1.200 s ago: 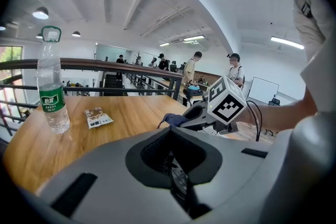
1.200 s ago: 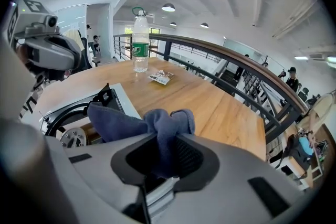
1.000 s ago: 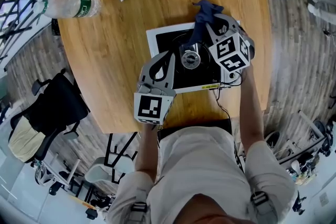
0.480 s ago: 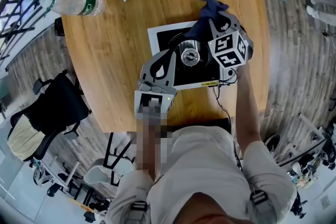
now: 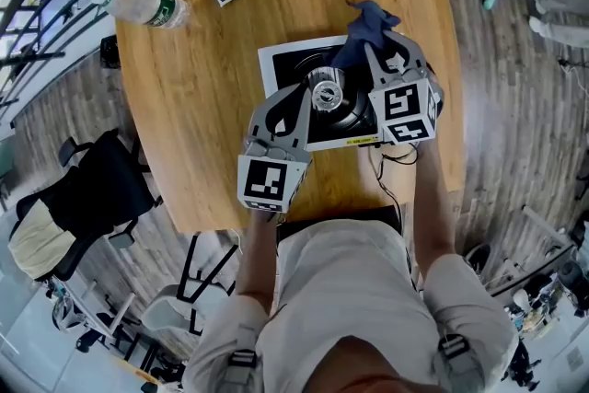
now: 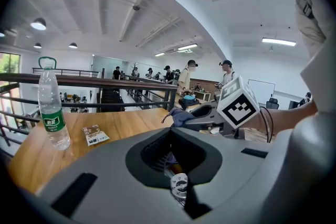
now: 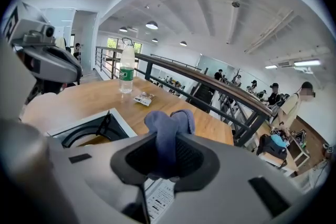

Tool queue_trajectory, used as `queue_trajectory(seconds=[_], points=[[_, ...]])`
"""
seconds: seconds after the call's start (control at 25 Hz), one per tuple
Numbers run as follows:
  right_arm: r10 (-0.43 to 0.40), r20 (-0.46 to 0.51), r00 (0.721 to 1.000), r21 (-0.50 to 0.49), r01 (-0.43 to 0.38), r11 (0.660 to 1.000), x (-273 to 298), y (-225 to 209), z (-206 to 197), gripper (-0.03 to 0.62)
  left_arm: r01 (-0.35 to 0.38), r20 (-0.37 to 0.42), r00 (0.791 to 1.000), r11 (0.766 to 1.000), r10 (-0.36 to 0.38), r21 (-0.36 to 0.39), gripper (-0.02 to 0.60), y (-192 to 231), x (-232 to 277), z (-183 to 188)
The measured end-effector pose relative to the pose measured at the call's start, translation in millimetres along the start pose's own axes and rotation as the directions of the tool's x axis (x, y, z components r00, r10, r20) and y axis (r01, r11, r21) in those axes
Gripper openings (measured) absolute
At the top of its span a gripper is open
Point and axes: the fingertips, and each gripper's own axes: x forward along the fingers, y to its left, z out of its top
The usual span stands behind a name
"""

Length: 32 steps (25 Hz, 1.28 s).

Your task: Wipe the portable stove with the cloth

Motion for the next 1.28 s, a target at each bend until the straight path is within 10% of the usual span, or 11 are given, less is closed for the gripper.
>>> queue_trajectory(seconds=[1.28], points=[[0.082,0.352,0.932,0.137,-0.137,0.981,-212.3,70.4,42.3,0.091,-0.1,0.109,0.99,0.994,0.094,0.05,0.015,-69.5,-117.3,35.0]])
